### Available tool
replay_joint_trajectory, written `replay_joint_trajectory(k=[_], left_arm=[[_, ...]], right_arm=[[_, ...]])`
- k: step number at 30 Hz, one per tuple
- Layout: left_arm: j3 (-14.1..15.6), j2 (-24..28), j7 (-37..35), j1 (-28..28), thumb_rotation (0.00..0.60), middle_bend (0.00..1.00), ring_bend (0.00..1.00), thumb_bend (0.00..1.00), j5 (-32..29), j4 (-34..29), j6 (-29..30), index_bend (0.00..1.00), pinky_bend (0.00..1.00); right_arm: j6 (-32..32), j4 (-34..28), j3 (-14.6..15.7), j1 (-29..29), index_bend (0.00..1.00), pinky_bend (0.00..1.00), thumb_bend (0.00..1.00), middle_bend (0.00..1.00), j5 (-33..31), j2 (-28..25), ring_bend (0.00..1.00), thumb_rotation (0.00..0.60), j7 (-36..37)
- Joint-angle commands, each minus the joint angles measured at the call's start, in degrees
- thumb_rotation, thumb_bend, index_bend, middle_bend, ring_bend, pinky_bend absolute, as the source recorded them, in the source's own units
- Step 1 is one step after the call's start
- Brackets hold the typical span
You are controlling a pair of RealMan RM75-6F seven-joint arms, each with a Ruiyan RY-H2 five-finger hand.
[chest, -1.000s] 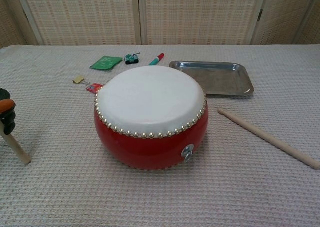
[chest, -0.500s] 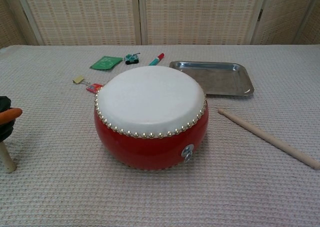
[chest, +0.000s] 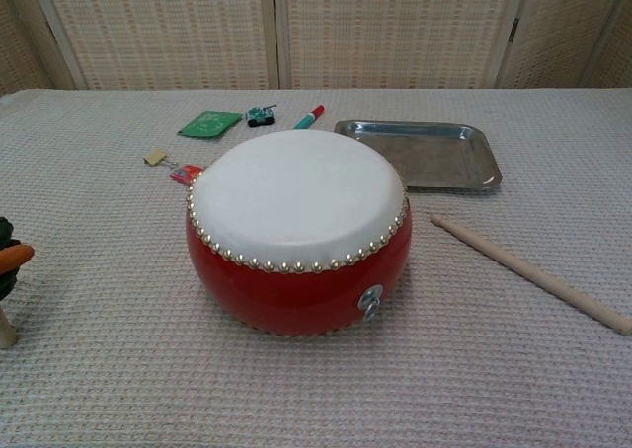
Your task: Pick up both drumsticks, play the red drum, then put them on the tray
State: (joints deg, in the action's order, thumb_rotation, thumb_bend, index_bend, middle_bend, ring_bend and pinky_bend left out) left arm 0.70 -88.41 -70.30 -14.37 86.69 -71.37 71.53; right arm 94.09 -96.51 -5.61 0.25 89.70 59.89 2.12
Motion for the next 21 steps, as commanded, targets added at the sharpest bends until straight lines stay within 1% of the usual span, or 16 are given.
replay_joint_trajectory(k=[1, 8, 16, 19, 21], left_arm=[[0.7, -0.9, -0.9, 0.4, 0.6, 0.8, 0.72, 0.3, 0.5, 1.3, 0.1, 0.78, 0.76], [1.5, -2.9, -1.9, 0.9, 0.6, 0.8, 0.73, 0.3, 0.9, 4.1, 0.0, 0.79, 0.76], [1.8, -5.1, -1.2, 1.2, 0.6, 0.83, 0.75, 0.3, 1.2, 6.7, 0.4, 0.82, 0.77], [1.7, -5.8, -0.7, 1.3, 0.6, 0.86, 0.77, 0.3, 1.1, 7.4, 0.4, 0.84, 0.8], [1.6, -6.3, -0.7, 1.4, 0.6, 0.88, 0.79, 0.31, 1.0, 8.0, 0.4, 0.86, 0.85]], right_arm=[[-0.1, -0.1, 0.0, 0.1, 0.0, 0.11, 0.02, 0.1, 0.1, 0.0, 0.0, 0.6, -0.1], [-0.1, -0.8, -0.1, 0.1, 0.0, 0.11, 0.02, 0.1, 0.1, -0.2, 0.0, 0.6, -0.9], [-0.3, -1.0, -0.1, 0.2, 0.0, 0.11, 0.02, 0.1, 0.0, -0.1, 0.0, 0.6, -1.2], [-0.3, -1.0, -0.2, 0.2, 0.0, 0.11, 0.02, 0.1, -0.1, -0.1, 0.0, 0.6, -1.2], [-0.2, -1.0, -0.2, 0.2, 0.0, 0.11, 0.02, 0.1, -0.2, -0.1, 0.0, 0.6, -1.2]])
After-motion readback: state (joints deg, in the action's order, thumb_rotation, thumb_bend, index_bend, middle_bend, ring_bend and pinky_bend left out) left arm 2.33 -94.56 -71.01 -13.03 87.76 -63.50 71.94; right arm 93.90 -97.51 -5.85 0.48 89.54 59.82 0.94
